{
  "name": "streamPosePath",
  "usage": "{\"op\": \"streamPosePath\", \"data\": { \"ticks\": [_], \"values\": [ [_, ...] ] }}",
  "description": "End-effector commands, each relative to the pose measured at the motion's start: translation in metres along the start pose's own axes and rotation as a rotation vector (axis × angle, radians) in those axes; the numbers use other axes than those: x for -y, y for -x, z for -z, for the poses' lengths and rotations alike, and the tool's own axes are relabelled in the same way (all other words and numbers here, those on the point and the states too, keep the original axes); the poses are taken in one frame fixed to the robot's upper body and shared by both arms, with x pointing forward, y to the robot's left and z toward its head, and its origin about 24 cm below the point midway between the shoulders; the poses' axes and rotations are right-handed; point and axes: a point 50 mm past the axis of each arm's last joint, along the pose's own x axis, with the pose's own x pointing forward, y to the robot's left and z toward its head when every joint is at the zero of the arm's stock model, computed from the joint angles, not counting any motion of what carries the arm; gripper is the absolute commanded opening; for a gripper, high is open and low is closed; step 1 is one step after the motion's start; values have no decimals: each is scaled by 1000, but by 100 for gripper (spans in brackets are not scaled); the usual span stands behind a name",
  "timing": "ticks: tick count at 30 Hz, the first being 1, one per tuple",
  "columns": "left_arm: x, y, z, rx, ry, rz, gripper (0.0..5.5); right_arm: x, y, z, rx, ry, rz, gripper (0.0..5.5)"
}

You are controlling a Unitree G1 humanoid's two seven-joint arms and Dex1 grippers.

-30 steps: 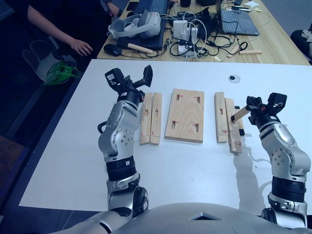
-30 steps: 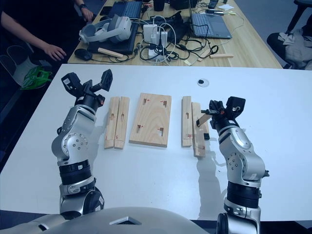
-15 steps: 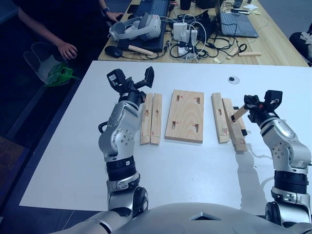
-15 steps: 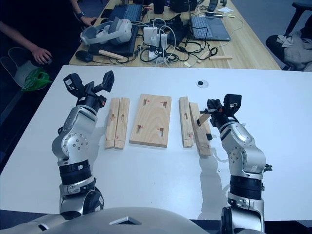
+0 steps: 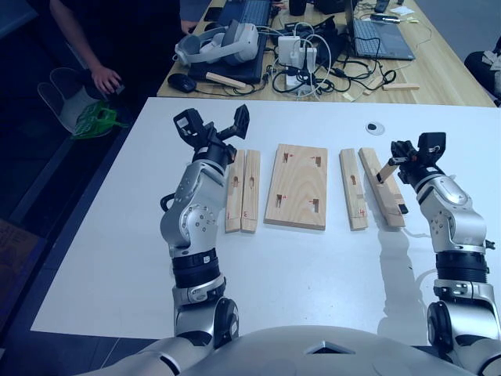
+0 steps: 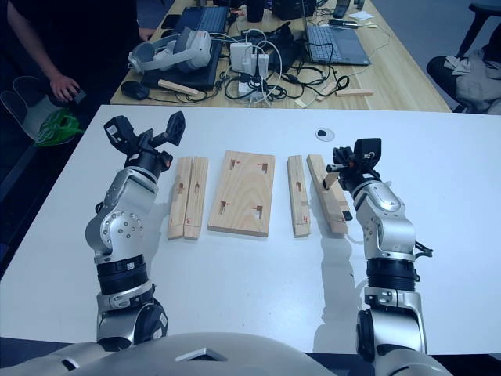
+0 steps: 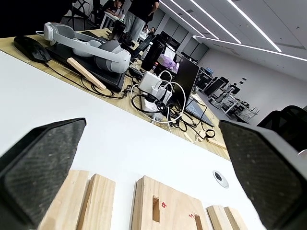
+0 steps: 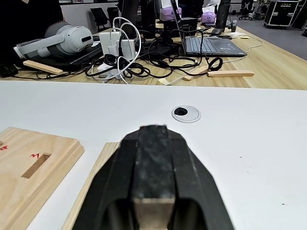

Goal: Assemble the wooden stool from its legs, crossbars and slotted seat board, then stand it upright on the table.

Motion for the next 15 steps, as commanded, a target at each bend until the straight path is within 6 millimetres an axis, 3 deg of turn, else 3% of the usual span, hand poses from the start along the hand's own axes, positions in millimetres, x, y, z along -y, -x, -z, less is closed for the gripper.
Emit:
{"op": "streamPosePath", "data": {
  "ticks": [1,8,11,12,14,15],
  "values": [
    [1,-2,-1,-4,7,-2,512,-11,5,-19,101,-10,-33,120],
    [-1,-3,-1,0,16,-12,512,-25,9,-113,456,86,5,256],
    [-1,-4,-1,0,24,-12,512,-37,10,-151,544,126,-17,261],
    [-1,-4,0,0,26,-12,512,-37,3,-144,459,142,-20,261],
    [0,-3,1,-2,29,-9,512,-28,-10,-111,225,171,2,261],
    [1,-3,1,-3,29,-7,512,-20,-14,-84,84,177,12,261]
  ]
}}
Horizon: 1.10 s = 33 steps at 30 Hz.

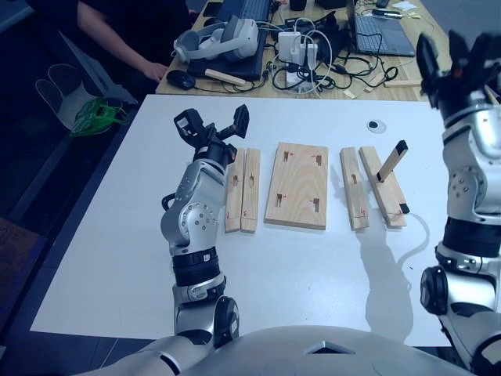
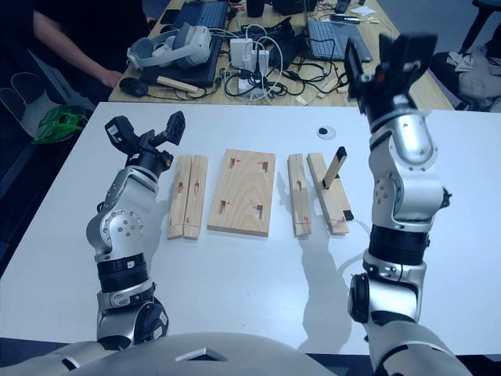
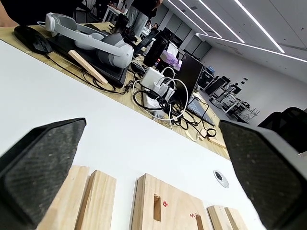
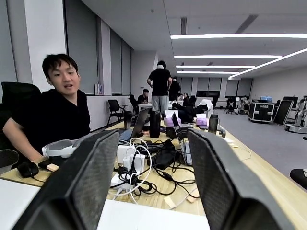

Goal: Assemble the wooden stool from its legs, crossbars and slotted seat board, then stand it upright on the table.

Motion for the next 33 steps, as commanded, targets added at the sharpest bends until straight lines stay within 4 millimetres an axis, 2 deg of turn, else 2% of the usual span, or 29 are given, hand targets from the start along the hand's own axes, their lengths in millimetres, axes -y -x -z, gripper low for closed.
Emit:
{"op": "streamPosePath", "data": {
  "ticks": [1,2,3,5,7,14,16,18,20,22,25,26,29,33],
  "values": [
    [4,-1,0,5,5,8,512,12,24,90,-494,20,-6,261],
    [4,-1,1,5,2,8,512,17,36,113,-596,-5,11,261],
    [4,-1,1,6,0,7,512,20,44,127,-655,-23,24,261],
    [3,-1,1,8,-5,2,512,21,47,135,-675,-70,55,261],
    [3,0,1,10,-6,-1,512,19,43,131,-635,-86,67,261],
    [1,-1,1,9,2,-2,512,13,27,97,-391,-37,59,261],
    [1,-1,2,8,9,1,512,9,20,72,-214,53,42,261],
    [1,-1,2,10,19,3,512,-5,16,44,-37,105,-23,261],
    [0,-1,2,11,25,4,512,-26,16,30,29,148,-147,261],
    [0,-2,2,12,29,6,512,-43,19,37,-57,137,-278,261],
    [1,-2,2,12,32,8,512,-50,30,68,-332,21,-362,261],
    [1,-2,2,12,33,9,512,-47,33,77,-410,-10,-346,261],
    [2,-3,2,14,33,8,512,-25,36,98,-583,-76,-155,261],
    [1,-3,2,16,33,7,512,-8,38,111,-664,-34,6,261]
  ]
}}
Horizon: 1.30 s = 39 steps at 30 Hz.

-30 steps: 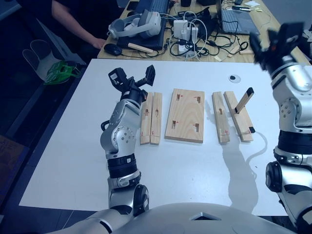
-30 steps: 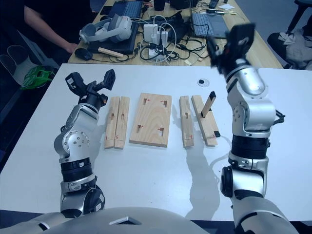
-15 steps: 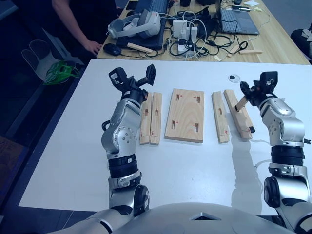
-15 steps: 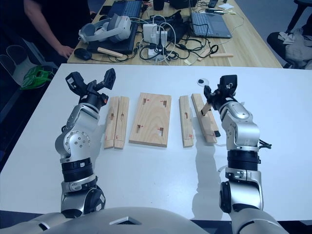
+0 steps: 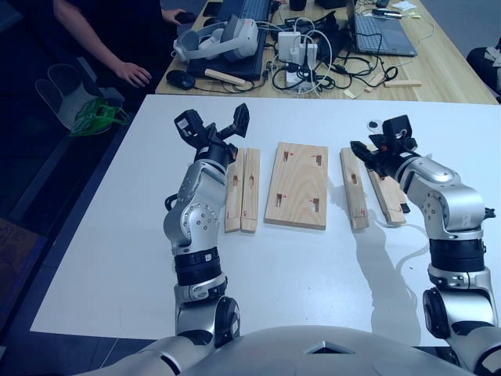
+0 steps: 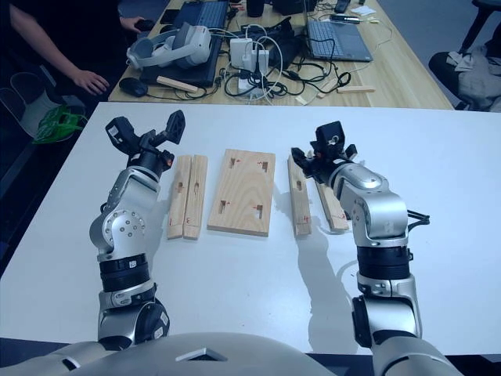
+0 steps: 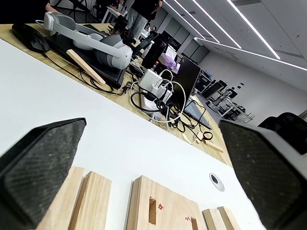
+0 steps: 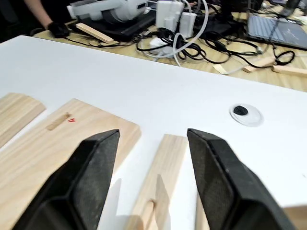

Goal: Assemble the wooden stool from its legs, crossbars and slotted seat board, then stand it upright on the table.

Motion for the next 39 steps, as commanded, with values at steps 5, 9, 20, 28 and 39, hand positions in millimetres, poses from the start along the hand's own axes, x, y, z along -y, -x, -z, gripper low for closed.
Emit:
{"op": "streamPosePath", "data": {
  "ticks": [5,9,20,28,39],
  "values": [
    [2,-2,-1,4,4,0,512,22,-5,16,-143,-24,229,261],
    [2,-2,-1,6,2,-1,512,27,-8,19,-201,-12,268,261],
    [2,-2,-1,7,7,-2,512,38,-9,37,-344,-31,274,261],
    [3,-2,-1,13,18,-5,512,40,-10,39,-366,-15,261,185],
    [2,-3,-2,18,21,-9,512,32,-11,25,-274,42,231,97]
  ]
}}
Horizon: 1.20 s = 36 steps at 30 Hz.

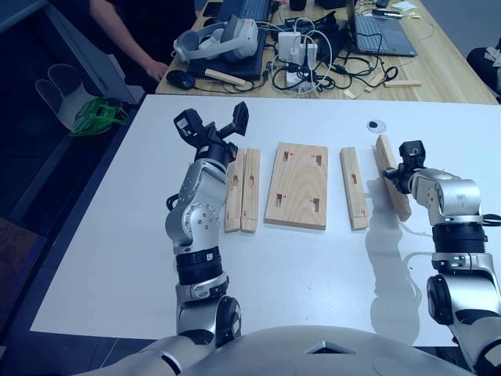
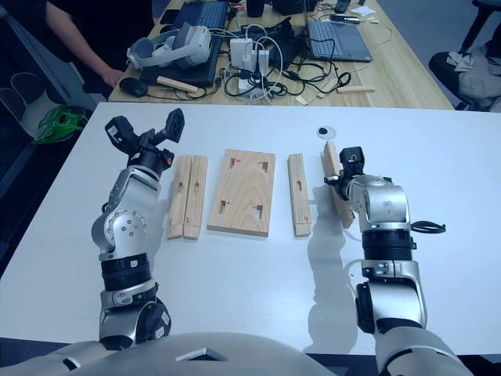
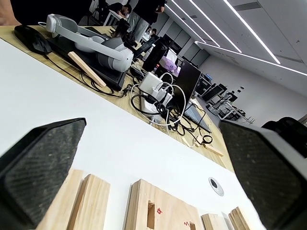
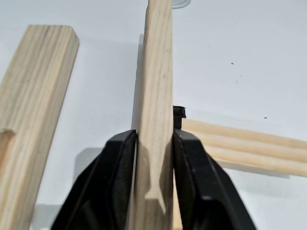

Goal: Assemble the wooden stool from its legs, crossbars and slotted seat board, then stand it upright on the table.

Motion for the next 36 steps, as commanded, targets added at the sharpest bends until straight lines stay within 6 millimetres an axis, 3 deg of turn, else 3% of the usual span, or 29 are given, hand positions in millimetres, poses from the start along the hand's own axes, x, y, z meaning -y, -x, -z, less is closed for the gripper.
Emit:
{"op": "streamPosePath", "data": {
  "ticks": [1,6,10,13,16,21,27,36],
  "values": [
    [1,-2,-2,3,5,-7,512,-6,7,-17,118,54,1,96],
    [6,-9,-23,67,2,-10,512,-20,23,-51,362,302,0,96],
    [28,-23,-43,67,179,52,512,-43,39,-71,585,629,-101,96],
    [50,-30,-42,-39,380,124,512,-62,48,-76,726,845,-162,96],
    [70,-25,-28,-155,515,168,512,-87,56,-81,877,971,-190,96],
    [84,-16,-15,-240,536,193,512,-118,62,-84,1006,1053,-238,96],
    [95,-14,-15,-262,521,218,512,-142,64,-88,1078,1089,-260,96],
    [90,-16,-15,-238,572,108,381,-147,63,-86,1109,1127,-243,96]
  ]
}}
